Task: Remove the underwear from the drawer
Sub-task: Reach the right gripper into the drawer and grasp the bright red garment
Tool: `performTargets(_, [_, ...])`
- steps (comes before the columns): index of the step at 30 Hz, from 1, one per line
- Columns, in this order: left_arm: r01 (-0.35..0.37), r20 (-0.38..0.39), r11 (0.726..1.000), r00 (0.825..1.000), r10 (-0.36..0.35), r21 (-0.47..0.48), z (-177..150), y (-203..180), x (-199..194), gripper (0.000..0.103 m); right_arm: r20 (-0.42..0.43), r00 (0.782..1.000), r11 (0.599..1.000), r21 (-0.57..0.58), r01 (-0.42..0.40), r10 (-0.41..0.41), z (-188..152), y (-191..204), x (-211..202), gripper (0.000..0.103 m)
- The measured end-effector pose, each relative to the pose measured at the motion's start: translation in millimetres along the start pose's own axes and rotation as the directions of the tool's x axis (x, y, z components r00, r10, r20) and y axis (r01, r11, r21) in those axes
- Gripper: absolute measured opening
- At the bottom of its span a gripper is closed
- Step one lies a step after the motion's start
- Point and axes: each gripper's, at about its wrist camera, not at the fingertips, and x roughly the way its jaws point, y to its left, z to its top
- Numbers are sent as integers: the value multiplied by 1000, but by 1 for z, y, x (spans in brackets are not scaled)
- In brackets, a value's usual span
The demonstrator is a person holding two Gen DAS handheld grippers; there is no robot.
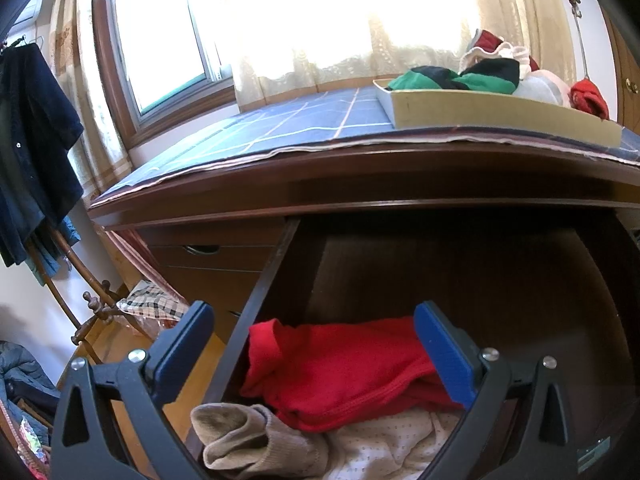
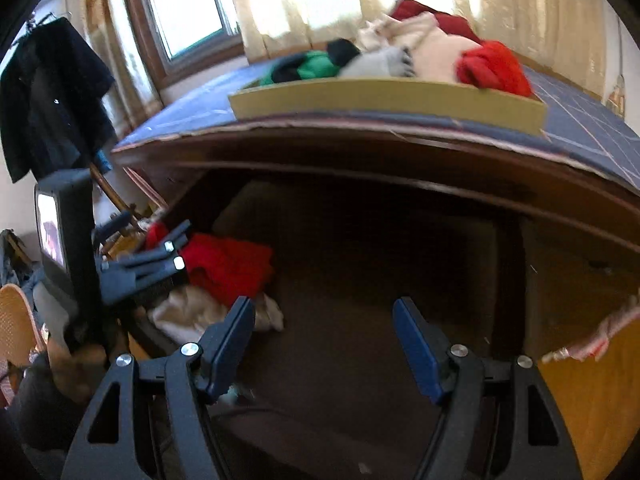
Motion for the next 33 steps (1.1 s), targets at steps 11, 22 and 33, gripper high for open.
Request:
performTargets(11, [58, -4, 998, 998, -58, -36, 0, 10, 1, 102, -95, 991, 994, 67, -88, 94, 3, -8, 23, 73])
performTargets(22, [-27, -54, 973, 998, 15, -230, -1, 59, 14, 102, -242, 934, 960, 158, -230, 263, 18, 20, 93, 73])
performTargets(33, [-110, -9, 960, 994, 111, -259, -6, 60, 8, 102, -401, 822, 901, 331, -282, 404, 41, 57, 181, 73])
